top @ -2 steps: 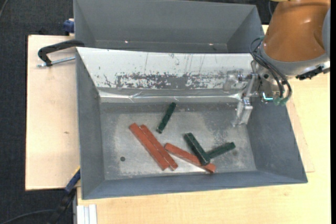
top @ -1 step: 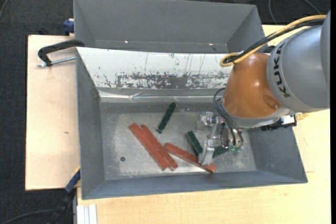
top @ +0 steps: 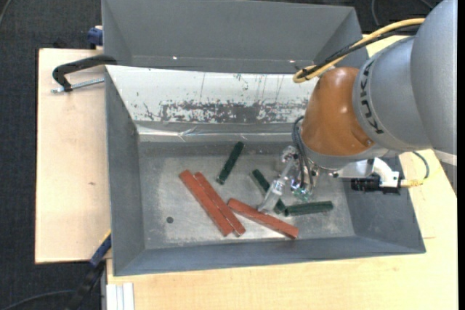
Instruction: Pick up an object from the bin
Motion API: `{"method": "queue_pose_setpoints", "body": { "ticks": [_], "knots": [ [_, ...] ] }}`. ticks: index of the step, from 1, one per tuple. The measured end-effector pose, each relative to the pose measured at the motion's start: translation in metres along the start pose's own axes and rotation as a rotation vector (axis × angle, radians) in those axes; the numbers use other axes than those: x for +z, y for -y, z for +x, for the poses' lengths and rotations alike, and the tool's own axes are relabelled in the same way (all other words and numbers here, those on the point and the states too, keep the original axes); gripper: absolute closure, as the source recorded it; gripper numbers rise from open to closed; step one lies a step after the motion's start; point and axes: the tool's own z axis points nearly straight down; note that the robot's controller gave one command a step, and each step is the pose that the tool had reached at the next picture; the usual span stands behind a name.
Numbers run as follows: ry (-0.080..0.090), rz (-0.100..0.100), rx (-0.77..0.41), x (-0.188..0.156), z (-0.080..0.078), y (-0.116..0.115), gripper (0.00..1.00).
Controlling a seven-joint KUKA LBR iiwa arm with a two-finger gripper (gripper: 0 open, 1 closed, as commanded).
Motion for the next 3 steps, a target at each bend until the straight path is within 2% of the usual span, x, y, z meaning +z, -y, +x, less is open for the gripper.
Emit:
{"method": "queue_pose_setpoints", "body": {
  "ticks": [1, 2, 3],
  "knots": [
    [-0.001, 0.0, -0.002, -0.0001, 0.0003, -0.0001, 1.0],
    [-0.001, 0.001, -0.002, -0.0002, 0.0001, -0.0002, 0.0],
    [-0.001, 0.001, -0.002, -0.0002, 0.0003, -0.0002, 1.0]
  ]
}}
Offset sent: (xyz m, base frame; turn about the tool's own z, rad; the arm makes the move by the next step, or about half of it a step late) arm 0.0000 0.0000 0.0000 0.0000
